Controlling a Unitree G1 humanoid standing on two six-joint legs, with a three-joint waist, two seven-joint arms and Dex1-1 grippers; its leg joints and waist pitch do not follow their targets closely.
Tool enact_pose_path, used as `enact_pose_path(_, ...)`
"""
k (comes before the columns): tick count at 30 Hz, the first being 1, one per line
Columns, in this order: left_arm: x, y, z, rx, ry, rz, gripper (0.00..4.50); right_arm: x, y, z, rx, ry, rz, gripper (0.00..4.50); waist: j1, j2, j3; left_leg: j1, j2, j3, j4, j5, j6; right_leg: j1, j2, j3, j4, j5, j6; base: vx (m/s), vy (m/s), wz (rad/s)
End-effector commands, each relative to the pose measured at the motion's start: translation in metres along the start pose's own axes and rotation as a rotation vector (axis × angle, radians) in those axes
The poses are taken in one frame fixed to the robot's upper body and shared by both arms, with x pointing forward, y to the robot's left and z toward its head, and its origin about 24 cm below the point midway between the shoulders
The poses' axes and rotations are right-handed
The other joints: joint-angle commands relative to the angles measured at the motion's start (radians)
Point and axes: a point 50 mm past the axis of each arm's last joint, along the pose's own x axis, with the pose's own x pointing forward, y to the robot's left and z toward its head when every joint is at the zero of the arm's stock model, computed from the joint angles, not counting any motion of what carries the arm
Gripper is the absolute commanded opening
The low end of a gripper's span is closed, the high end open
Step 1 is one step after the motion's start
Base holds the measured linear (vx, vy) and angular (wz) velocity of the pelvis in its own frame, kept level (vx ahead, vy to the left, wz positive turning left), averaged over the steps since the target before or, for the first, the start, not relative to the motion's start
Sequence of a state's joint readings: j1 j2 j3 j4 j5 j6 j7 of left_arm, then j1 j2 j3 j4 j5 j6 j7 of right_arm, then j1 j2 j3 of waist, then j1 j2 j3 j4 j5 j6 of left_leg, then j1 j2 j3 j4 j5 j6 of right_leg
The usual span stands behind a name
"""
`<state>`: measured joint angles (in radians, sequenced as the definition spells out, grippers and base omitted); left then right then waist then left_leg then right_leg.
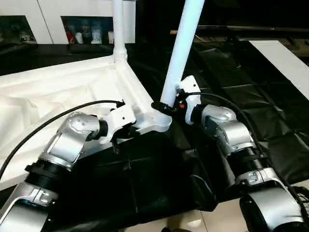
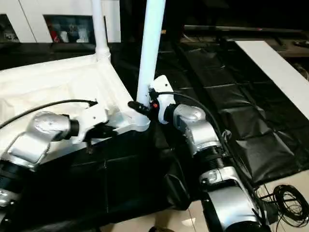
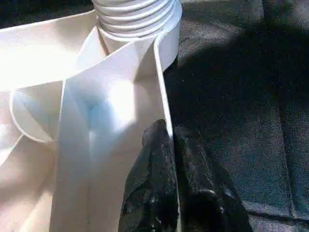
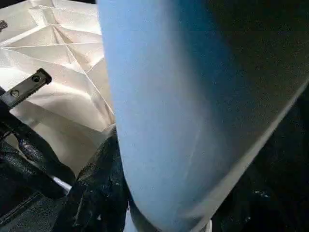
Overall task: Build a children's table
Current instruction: Rotate leg to tighten
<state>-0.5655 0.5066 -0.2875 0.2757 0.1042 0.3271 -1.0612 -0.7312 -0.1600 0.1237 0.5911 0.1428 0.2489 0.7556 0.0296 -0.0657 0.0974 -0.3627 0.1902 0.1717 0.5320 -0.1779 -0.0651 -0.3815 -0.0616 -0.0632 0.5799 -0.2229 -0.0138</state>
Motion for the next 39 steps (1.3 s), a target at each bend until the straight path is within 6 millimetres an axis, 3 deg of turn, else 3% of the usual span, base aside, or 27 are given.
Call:
enact_pose_path(1, 0.014, -0.027, 0.006, 0.058, -0.019, -0.234, 0.0, -0.023, 0.003, -0.094, 0.197, 0.402, -0.075, 1.84, -0.006, 0.028, -0.028, 0.014, 0.051, -0.004, -0.05, -0.01, 0.076, 0.035, -0.081, 0.056, -0.031, 0.221, -0.29, 0.0, 0.0, 0.0)
enact_pose_path(3, 0.015, -0.027, 0.006, 0.052, -0.02, -0.233, 0.0, -0.022, 0.004, -0.094, 0.198, 0.403, -0.078, 1.84, -0.004, 0.029, -0.023, 0.018, 0.055, -0.005, -0.059, -0.095, 0.034, 0.034, -0.082, 0.058, -0.041, 0.087, -0.278, 0.0, 0.0, 0.0)
enact_pose_path(6, 0.022, -0.026, 0.009, 0.021, -0.02, -0.187, 0.0, -0.018, 0.004, -0.095, 0.203, 0.399, -0.147, 1.84, -0.004, 0.029, -0.02, 0.02, 0.057, -0.006, -0.065, -0.151, 0.001, 0.031, -0.083, 0.062, -0.049, -0.013, -0.258, 0.0, 0.0, 0.0)
enact_pose_path(8, 0.034, -0.023, 0.013, -0.027, -0.019, -0.104, 0.0, -0.014, 0.001, -0.097, 0.232, 0.382, -0.268, 1.84, -0.005, 0.03, -0.013, 0.023, 0.059, -0.007, -0.073, -0.193, -0.029, 0.024, -0.083, 0.064, -0.056, -0.089, -0.241, 0.0, 0.0, 0.0)
enact_pose_path(10, 0.045, -0.022, 0.019, -0.073, -0.024, -0.039, 0.0, -0.01, -0.001, -0.097, 0.29, 0.353, -0.371, 1.84, -0.004, 0.03, -0.005, 0.036, 0.059, -0.007, -0.079, -0.314, -0.061, 0.01, -0.087, 0.068, -0.074, -0.261, -0.218, -0.025, 0.002, 0.03)
enact_pose_path(11, 0.049, -0.023, 0.023, -0.092, -0.029, -0.025, 0.0, -0.009, -0.001, -0.098, 0.327, 0.344, -0.4, 1.84, -0.003, 0.028, 0.0, 0.044, 0.056, -0.011, -0.078, -0.392, -0.075, -0.001, -0.092, 0.072, -0.087, -0.395, -0.193, -0.063, 0.01, 0.05)
enact_pose_path(12, 0.054, -0.025, 0.027, -0.114, -0.035, -0.011, 0.0, -0.007, -0.001, -0.098, 0.369, 0.333, -0.427, 1.84, -0.004, 0.025, 0.002, 0.041, 0.057, -0.02, -0.081, -0.432, -0.079, -0.001, -0.095, 0.074, -0.093, -0.485, -0.159, -0.063, 0.01, 0.05)
enact_pose_path(14, 0.059, -0.027, 0.032, -0.13, -0.042, -0.002, 0.0, -0.006, -0.001, -0.098, 0.403, 0.324, -0.451, 1.84, -0.006, 0.023, -0.001, 0.034, 0.055, -0.028, -0.087, -0.443, -0.076, 0.0, -0.093, 0.073, -0.098, -0.526, -0.118, -0.026, 0.011, -0.02)
enact_pose_path(18, 0.075, -0.035, 0.048, -0.153, -0.058, 0.001, 0.0, 0.0, 0.001, -0.097, 0.466, 0.309, -0.51, 1.84, -0.005, 0.02, -0.005, 0.037, 0.053, -0.023, -0.084, -0.423, -0.065, -0.01, -0.085, 0.08, -0.096, -0.434, -0.116, 0.0, 0.0, 0.0)
enact_pose_path(21, 0.079, -0.037, 0.053, -0.149, -0.064, -0.002, 0.0, 0.002, 0.002, -0.097, 0.474, 0.308, -0.521, 1.84, -0.003, 0.019, -0.009, 0.026, 0.051, -0.022, -0.083, -0.375, -0.052, -0.003, -0.084, 0.08, -0.091, -0.374, -0.12, 0.0, 0.0, 0.0)
enact_pose_path(27, 0.076, -0.033, 0.048, -0.135, -0.039, 0.014, 0.0, 0.007, 0.005, -0.094, 0.424, 0.327, -0.508, 1.84, -0.003, 0.02, -0.014, 0.017, 0.05, -0.015, -0.079, -0.299, -0.04, 0.006, -0.079, 0.078, -0.078, -0.236, -0.151, 0.0, 0.0, 0.0)
enact_pose_path(29, 0.076, -0.033, 0.048, -0.136, -0.037, 0.016, 0.0, 0.007, 0.005, -0.094, 0.423, 0.326, -0.504, 1.84, -0.003, 0.02, -0.01, 0.016, 0.05, -0.014, -0.08, -0.305, -0.038, 0.005, -0.08, 0.077, -0.081, -0.254, -0.15, 0.0, 0.0, 0.0)
enact_pose_path(31, 0.075, -0.033, 0.047, -0.14, -0.031, 0.022, 0.0, 0.01, 0.007, -0.091, 0.425, 0.303, -0.478, 2.4, -0.004, 0.019, -0.008, 0.019, 0.051, -0.016, -0.082, -0.349, -0.043, 0.0, -0.083, 0.078, -0.089, -0.335, -0.135, 0.0, 0.0, 0.0)
enact_pose_path(34, 0.075, -0.032, 0.048, -0.139, -0.027, 0.027, 0.0, 0.012, 0.007, -0.088, 0.422, 0.287, -0.473, 2.57, -0.004, 0.02, -0.01, 0.02, 0.053, -0.019, -0.082, -0.357, -0.048, -0.002, -0.084, 0.079, -0.088, -0.346, -0.132, 0.0, 0.0, 0.0)
enact_pose_path(35, 0.075, -0.032, 0.048, -0.134, -0.029, 0.029, 0.0, 0.012, 0.006, -0.084, 0.409, 0.273, -0.467, 2.63, 0.0, 0.021, -0.013, 0.022, 0.054, -0.015, -0.08, -0.335, -0.049, -0.003, -0.083, 0.08, -0.087, -0.301, -0.14, 0.0, 0.0, 0.0)
enact_pose_path(37, 0.074, -0.031, 0.049, -0.12, -0.033, 0.033, 0.0, 0.013, 0.004, -0.078, 0.394, 0.25, -0.453, 2.9, -0.001, 0.017, -0.016, 0.013, 0.051, -0.012, -0.076, -0.255, -0.033, 0.009, -0.076, 0.077, -0.072, -0.182, -0.158, 0.0, 0.0, 0.0)
enact_pose_path(39, 0.072, -0.029, 0.049, -0.102, -0.032, 0.047, 0.0, 0.013, 0.002, -0.068, 0.358, 0.218, -0.433, 3.06, 0.002, 0.021, -0.017, 0.017, 0.051, -0.004, -0.069, -0.193, -0.01, 0.009, -0.075, 0.077, -0.068, -0.091, -0.181, 0.0, 0.0, 0.0)
